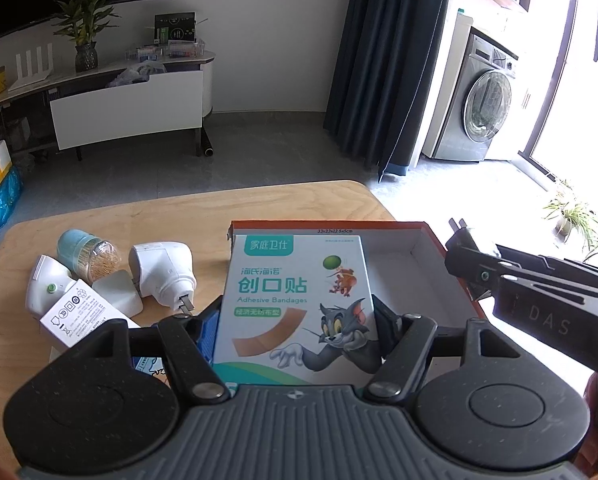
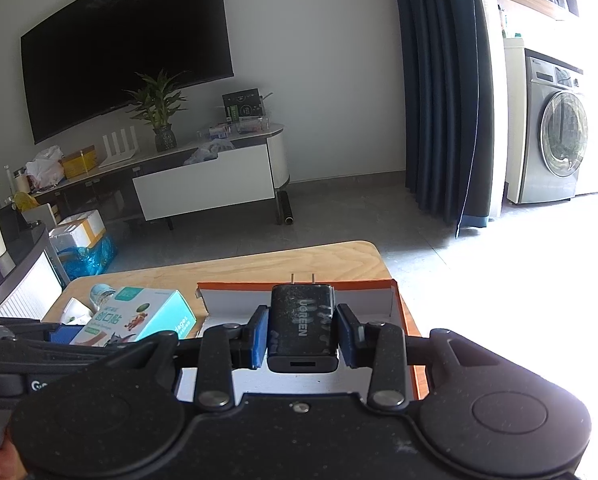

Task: Organize rigid objects
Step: 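Carry the bandage box and the charger with both grippers over the orange-rimmed tray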

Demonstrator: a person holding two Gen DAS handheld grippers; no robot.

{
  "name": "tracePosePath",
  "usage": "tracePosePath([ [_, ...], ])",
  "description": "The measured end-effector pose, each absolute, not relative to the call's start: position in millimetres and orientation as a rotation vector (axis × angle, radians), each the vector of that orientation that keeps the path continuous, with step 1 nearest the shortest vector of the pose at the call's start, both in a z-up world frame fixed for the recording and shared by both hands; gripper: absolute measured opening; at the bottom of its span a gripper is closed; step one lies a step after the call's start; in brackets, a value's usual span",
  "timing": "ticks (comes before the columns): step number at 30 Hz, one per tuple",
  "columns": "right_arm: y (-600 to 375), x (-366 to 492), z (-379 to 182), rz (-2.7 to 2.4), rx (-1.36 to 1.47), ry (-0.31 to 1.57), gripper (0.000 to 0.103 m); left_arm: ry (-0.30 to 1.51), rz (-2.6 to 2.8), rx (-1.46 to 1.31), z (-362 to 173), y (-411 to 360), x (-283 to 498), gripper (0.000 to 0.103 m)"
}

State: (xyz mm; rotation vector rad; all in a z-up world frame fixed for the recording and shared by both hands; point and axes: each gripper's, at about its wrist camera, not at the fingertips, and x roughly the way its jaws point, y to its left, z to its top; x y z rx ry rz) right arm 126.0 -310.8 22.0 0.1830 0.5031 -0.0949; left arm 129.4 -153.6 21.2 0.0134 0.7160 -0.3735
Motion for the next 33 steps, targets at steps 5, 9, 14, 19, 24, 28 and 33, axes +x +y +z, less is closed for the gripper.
tracePosePath([
  [5,-307.4,129.7,18.6,-0.107,0.181,0.509,0.044,0.719,-0.380,0.014,19.4,-156.7,133.4,0.071],
  [9,-304.2,132.0,17.3,-0.114,0.177,0.514,0.044,0.722,-0.384,0.016,16.5,-159.1,135.9,0.071],
  [14,-304.3,136.6,14.8,-0.120,0.174,0.523,0.044,0.729,-0.389,0.018,13.1,-161.4,139.7,0.071],
  [19,-304.0,140.2,10.7,-0.127,0.170,0.532,0.044,0.737,-0.393,0.020,9.6,-164.7,145.9,0.071],
  [24,-303.1,146.7,8.4,-0.141,0.162,0.550,0.044,0.750,-0.395,0.018,6.2,-168.0,152.3,0.071],
  [28,-304.1,156.7,3.6,-0.147,0.159,0.571,0.044,0.760,-0.394,0.022,3.3,-170.3,157.7,0.071],
  [33,-308.0,173.0,-2.1,-0.177,0.126,0.575,0.046,0.772,-0.394,0.021,0.6,-173.4,164.8,0.071],
])
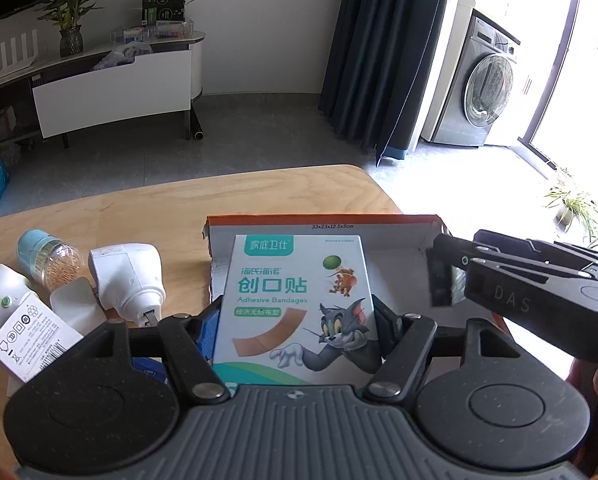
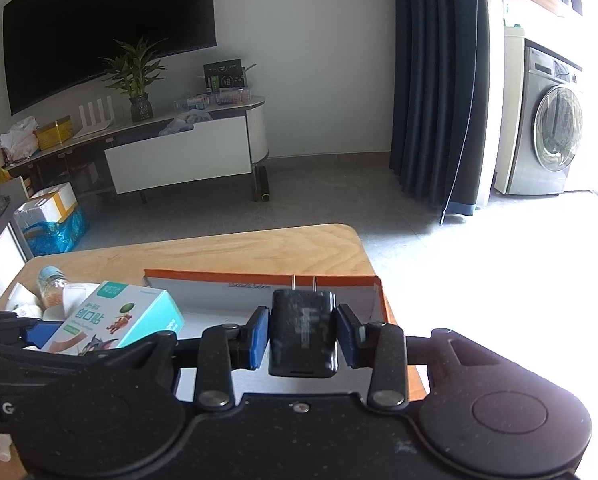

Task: Organize rigid objects
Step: 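Carry the bandage box and the charger with both grippers over the orange-rimmed tray, then lower and release the bandage box with left gripper while right gripper releases the charger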

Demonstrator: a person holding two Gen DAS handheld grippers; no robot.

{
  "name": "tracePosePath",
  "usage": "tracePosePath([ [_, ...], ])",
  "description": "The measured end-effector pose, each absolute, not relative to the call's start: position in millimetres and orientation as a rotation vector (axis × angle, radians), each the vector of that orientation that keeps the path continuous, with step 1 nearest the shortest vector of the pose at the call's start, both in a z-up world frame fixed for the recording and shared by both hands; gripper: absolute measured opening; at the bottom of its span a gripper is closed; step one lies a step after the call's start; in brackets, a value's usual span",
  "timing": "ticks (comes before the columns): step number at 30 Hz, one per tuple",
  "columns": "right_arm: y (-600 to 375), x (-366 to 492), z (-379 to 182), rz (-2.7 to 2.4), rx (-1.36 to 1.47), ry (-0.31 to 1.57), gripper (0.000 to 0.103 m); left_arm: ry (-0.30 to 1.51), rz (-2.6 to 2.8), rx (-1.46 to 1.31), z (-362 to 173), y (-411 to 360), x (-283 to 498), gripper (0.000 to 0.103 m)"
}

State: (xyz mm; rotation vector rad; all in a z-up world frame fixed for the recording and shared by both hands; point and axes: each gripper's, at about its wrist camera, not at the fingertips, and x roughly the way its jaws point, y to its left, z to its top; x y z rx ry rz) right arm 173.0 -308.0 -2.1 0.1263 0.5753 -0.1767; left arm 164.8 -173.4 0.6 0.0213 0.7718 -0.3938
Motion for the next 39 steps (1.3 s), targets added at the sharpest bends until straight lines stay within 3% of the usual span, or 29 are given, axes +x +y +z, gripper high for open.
tracePosePath([
  [10,-329.1,144.8,12.0,-0.224,0.195,0.486,0.052,0.792,-0.417,0.029,-8.6,-194.3,177.5,0.072],
  [12,-329.0,138.0,15.1,-0.222,0.194,0.478,0.052,0.800,-0.428,0.014,-8.8,-197.3,179.8,0.092],
  [13,-328.6,134.8,16.3,-0.222,0.190,0.476,0.052,0.795,-0.427,0.005,-7.8,-197.1,178.7,0.094],
  [20,-323.1,120.4,25.8,-0.207,0.197,0.463,0.058,0.779,-0.398,0.001,7.0,-183.0,161.0,0.096],
  [24,-316.4,113.6,30.2,-0.200,0.204,0.457,0.077,0.771,-0.360,0.022,16.2,-171.5,148.5,0.103],
  [33,-298.8,99.7,34.0,-0.185,0.200,0.483,0.088,0.768,-0.286,0.032,24.6,-142.9,124.8,0.103],
  [39,-284.8,94.0,32.2,-0.159,0.199,0.508,0.089,0.764,-0.256,0.025,27.7,-124.7,114.7,0.103],
])
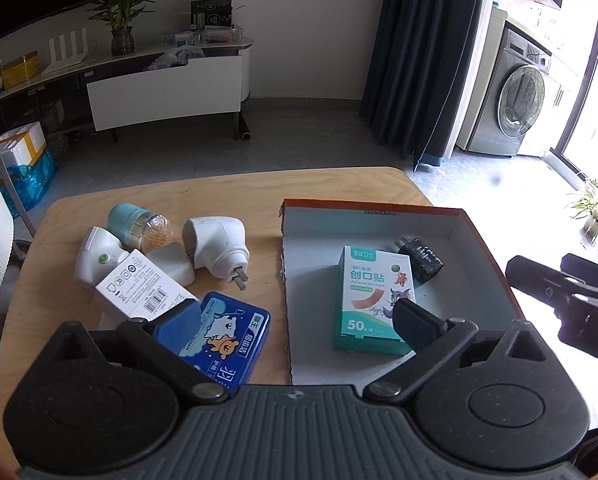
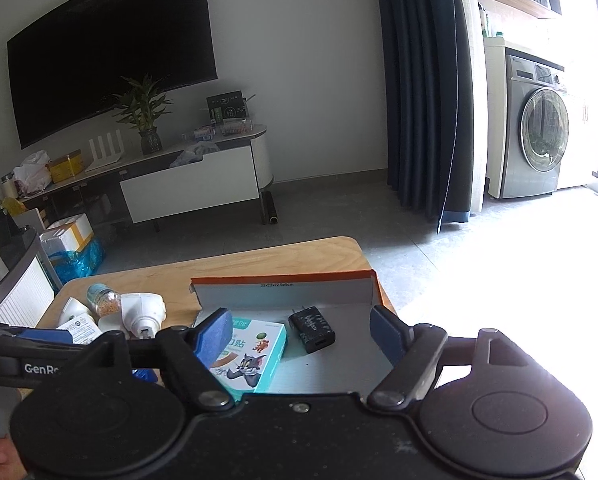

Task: Organize rigid objects
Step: 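Lower and release the bandage box with left gripper while right gripper releases the charger, then move left gripper to the clear glass bottle while right gripper approaches the blue box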

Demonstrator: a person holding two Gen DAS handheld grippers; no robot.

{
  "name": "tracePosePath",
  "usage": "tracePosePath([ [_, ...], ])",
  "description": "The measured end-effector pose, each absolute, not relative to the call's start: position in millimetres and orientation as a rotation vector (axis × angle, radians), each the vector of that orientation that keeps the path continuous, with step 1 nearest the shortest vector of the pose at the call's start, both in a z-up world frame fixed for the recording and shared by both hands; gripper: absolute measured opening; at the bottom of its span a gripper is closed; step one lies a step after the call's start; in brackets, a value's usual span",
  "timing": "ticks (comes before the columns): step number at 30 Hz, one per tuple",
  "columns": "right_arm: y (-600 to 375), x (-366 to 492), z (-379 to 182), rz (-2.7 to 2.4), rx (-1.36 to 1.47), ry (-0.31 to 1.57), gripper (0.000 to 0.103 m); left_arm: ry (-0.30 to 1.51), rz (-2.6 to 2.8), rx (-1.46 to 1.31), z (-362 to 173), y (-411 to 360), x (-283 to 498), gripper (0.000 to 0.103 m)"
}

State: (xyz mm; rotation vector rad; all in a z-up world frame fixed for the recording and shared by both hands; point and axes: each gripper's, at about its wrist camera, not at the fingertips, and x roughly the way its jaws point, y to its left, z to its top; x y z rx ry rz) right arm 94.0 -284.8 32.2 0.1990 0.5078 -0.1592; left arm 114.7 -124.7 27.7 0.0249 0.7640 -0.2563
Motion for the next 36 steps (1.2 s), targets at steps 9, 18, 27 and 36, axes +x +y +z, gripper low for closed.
tracePosePath([
  [9,-255.8,94.0,30.0,-0.093,0.179,0.529,0.090,0.746,-0.221,0.006,31.8,-100.8,102.5,0.103],
  [18,-232.8,98.4,29.5,-0.036,0.148,0.540,0.090,0.741,-0.191,-0.013,29.8,-81.3,97.5,0.103],
  [27,-219.8,100.0,27.2,-0.004,0.132,0.552,0.090,0.749,-0.169,-0.033,27.0,-64.8,95.1,0.103],
  [36,-208.4,101.5,25.3,0.025,0.114,0.565,0.091,0.752,-0.155,-0.047,23.9,-52.6,93.1,0.103],
])
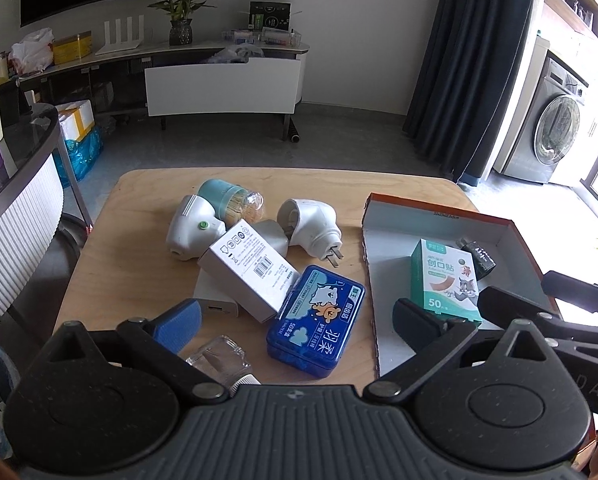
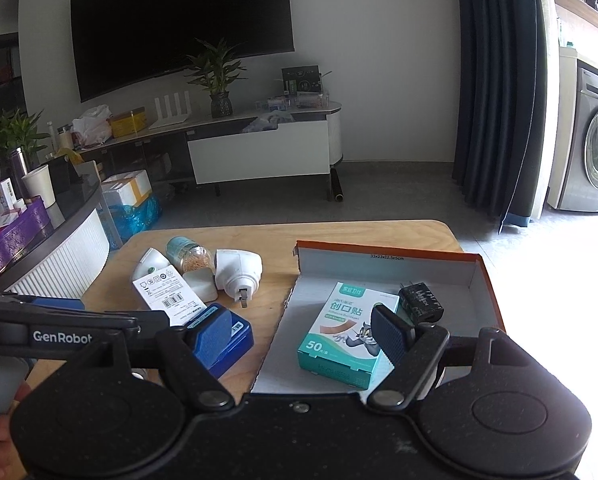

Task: Organize rigid objects
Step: 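Move left gripper to the clear glass bottle while right gripper approaches the blue box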

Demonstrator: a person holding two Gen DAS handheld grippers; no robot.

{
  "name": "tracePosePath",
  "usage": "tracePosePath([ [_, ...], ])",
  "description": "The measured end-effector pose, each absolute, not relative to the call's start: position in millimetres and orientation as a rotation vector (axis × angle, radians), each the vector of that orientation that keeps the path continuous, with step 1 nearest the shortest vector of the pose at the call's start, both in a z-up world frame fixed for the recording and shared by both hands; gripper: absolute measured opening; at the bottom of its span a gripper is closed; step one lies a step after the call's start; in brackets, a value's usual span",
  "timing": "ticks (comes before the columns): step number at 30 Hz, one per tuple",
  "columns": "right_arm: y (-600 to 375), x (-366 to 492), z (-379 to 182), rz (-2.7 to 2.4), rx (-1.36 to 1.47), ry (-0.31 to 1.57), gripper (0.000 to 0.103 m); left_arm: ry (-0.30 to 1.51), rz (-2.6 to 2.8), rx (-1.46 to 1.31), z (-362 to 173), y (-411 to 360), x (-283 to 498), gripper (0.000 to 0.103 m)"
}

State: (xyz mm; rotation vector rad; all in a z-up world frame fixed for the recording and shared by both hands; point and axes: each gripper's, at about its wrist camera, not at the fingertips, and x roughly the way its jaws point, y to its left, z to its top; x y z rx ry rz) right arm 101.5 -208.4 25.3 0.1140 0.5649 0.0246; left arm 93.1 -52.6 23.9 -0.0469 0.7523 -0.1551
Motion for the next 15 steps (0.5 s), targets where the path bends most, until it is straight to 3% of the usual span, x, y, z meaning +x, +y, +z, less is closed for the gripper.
tracePosePath([
  [15,-190.2,109.5,23.2,0.066,0.086,0.586,0.091,0.768,-0.130,-0.074,18.4,-31.6,92.3,0.103],
])
